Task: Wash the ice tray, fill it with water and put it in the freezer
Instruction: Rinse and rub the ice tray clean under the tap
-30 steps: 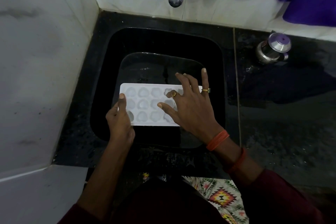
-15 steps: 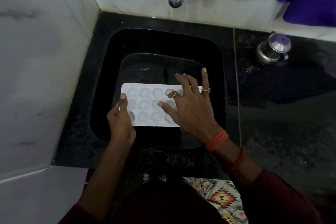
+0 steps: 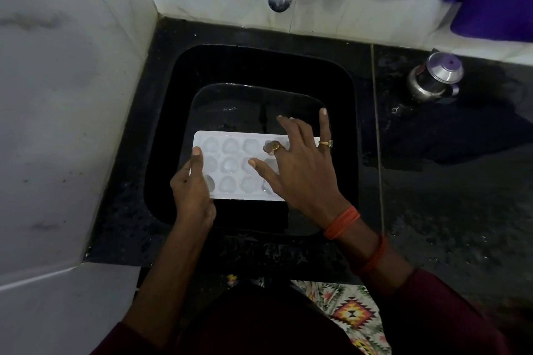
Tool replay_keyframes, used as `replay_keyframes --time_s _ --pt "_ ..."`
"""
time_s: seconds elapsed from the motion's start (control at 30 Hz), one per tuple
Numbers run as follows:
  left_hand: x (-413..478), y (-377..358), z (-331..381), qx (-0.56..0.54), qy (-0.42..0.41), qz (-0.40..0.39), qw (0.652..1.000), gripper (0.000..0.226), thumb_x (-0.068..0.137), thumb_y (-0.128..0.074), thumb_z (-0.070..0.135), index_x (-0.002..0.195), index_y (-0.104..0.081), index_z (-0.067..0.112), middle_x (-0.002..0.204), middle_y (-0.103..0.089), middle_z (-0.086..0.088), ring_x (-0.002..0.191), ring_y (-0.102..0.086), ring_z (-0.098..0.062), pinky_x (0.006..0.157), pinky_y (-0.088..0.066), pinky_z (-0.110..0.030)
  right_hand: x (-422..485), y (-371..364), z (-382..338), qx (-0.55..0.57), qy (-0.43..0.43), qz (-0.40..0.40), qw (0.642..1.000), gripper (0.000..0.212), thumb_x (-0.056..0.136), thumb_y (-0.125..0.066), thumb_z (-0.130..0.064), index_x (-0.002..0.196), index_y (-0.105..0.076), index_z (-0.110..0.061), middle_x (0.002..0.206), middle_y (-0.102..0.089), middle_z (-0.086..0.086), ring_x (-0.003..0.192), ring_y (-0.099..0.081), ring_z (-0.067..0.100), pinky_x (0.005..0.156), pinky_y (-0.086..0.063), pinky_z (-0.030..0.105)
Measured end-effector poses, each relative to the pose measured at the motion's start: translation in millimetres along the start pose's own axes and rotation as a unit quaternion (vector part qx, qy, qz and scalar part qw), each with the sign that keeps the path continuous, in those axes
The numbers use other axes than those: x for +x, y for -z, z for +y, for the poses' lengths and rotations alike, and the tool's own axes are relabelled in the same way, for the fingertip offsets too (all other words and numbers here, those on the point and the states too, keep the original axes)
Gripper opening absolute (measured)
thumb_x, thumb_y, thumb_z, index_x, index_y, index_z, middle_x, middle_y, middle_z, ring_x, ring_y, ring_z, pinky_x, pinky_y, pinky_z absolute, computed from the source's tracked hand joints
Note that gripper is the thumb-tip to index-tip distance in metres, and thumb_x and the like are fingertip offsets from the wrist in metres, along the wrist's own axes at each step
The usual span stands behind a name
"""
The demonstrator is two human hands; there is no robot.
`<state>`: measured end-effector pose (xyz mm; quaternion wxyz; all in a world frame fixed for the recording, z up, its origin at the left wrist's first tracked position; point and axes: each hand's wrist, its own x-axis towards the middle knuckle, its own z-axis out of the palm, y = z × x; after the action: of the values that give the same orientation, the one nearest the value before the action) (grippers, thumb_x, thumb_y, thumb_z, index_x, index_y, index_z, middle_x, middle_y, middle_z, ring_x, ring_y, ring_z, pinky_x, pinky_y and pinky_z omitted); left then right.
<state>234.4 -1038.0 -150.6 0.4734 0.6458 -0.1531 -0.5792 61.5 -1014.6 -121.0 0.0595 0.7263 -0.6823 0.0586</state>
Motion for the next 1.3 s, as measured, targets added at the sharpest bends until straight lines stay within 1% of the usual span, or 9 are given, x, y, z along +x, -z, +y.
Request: replay_keyframes --time_s 0.13,0.27,0.37,0.6,0.7,0.8,1.0,1.17,1.3 --pt "0.1 -0.3 0.5 0.002 0.0 -0.003 1.0 0.026 0.099 -0.062 0.037 0.096 -0.073 0.013 0.093 -0.079 -0.003 0.088 -0.076 -0.024 0.069 -0.063 -0.04 0.0 -2.0 -0.2 0.0 -0.005 -0.02 1.0 0.066 0.097 -0.029 -0.07 0.107 -0.076 -0.025 0.144 -0.053 0.01 0.137 -0.044 0.026 0.123 0.011 0.056" --pt "1.4 -0.1 1.1 0.009 0.0 -0.003 1.0 0.027 0.099 -0.062 0.038 0.097 -0.073 0.013 0.094 -0.079 -0.003 0.09 -0.076 -0.024 0.07 -0.063 -0.039 1.1 -0.9 0.5 0.008 -0.008 0.006 1.0 0.06 0.097 -0.036 -0.068 0.102 -0.077 -0.025 0.142 -0.054 0.009 0.136 -0.046 0.026 0.123 0.008 0.057" --pt "1.1 -0.4 1.5 0.012 0.001 -0.003 1.0 0.028 0.099 -0.061 0.038 0.099 -0.073 0.013 0.101 -0.078 -0.007 0.092 -0.076 -0.025 0.071 -0.064 -0.04 2.2 -1.1 1.1 0.021 -0.016 0.023 0.999 0.056 0.097 -0.04 -0.067 0.099 -0.077 -0.025 0.141 -0.056 0.008 0.135 -0.047 0.025 0.123 0.003 0.058" --pt "0.1 -1.3 1.2 0.01 0.002 -0.006 1.0 0.028 0.099 -0.062 0.037 0.098 -0.073 0.013 0.096 -0.079 -0.004 0.092 -0.076 -0.026 0.074 -0.063 -0.044 -2.3 -6.4 0.3 0.026 -0.025 0.007 0.999 0.055 0.097 -0.039 -0.067 0.105 -0.075 -0.027 0.141 -0.055 0.009 0.135 -0.047 0.025 0.123 0.002 0.06" --pt "0.0 -0.3 1.1 0.007 0.003 -0.005 1.0 0.027 0.099 -0.062 0.037 0.098 -0.073 0.013 0.094 -0.079 -0.002 0.09 -0.076 -0.024 0.072 -0.064 -0.042 -0.4 -4.3 1.7 0.027 -0.03 0.025 0.999 0.054 0.098 -0.041 -0.066 0.103 -0.076 -0.026 0.14 -0.056 0.008 0.134 -0.049 0.024 0.123 0.002 0.059" --pt "-0.3 0.2 1.9 0.009 -0.002 -0.007 1.0 0.025 0.099 -0.062 0.037 0.096 -0.073 0.014 0.089 -0.079 0.001 0.088 -0.076 -0.022 0.07 -0.064 -0.039 1.2 -4.3 1.9 0.022 -0.031 0.021 0.999 0.056 0.097 -0.039 -0.067 0.102 -0.076 -0.025 0.141 -0.056 0.009 0.134 -0.048 0.024 0.123 0.004 0.058" --pt "-0.5 0.0 3.3 0.005 -0.001 -0.004 1.0 0.027 0.099 -0.062 0.037 0.099 -0.073 0.012 0.092 -0.079 -0.002 0.087 -0.076 -0.022 0.068 -0.064 -0.039 -0.6 -9.4 1.7 0.009 -0.019 -0.012 1.0 0.057 0.097 -0.036 -0.069 0.107 -0.075 -0.029 0.144 -0.053 0.011 0.136 -0.046 0.026 0.123 0.006 0.058" --pt "-0.9 0.8 3.5 0.011 0.001 -0.001 1.0 0.027 0.099 -0.062 0.038 0.098 -0.073 0.014 0.096 -0.078 -0.003 0.088 -0.076 -0.022 0.068 -0.064 -0.039 1.1 -6.9 2.6 0.02 -0.021 0.002 1.0 0.054 0.097 -0.038 -0.069 0.105 -0.074 -0.029 0.144 -0.054 0.011 0.136 -0.047 0.026 0.123 0.005 0.059" --pt "-2.3 -0.4 4.0 0.009 -0.003 0.002 1.0 0.025 0.099 -0.062 0.036 0.095 -0.073 0.014 0.085 -0.078 0.002 0.079 -0.076 -0.016 0.059 -0.061 -0.033 1.0 -7.0 3.7 0.014 -0.016 -0.004 1.0 0.055 0.097 -0.04 -0.068 0.106 -0.075 -0.027 0.143 -0.054 0.013 0.136 -0.047 0.028 0.123 0.002 0.061"
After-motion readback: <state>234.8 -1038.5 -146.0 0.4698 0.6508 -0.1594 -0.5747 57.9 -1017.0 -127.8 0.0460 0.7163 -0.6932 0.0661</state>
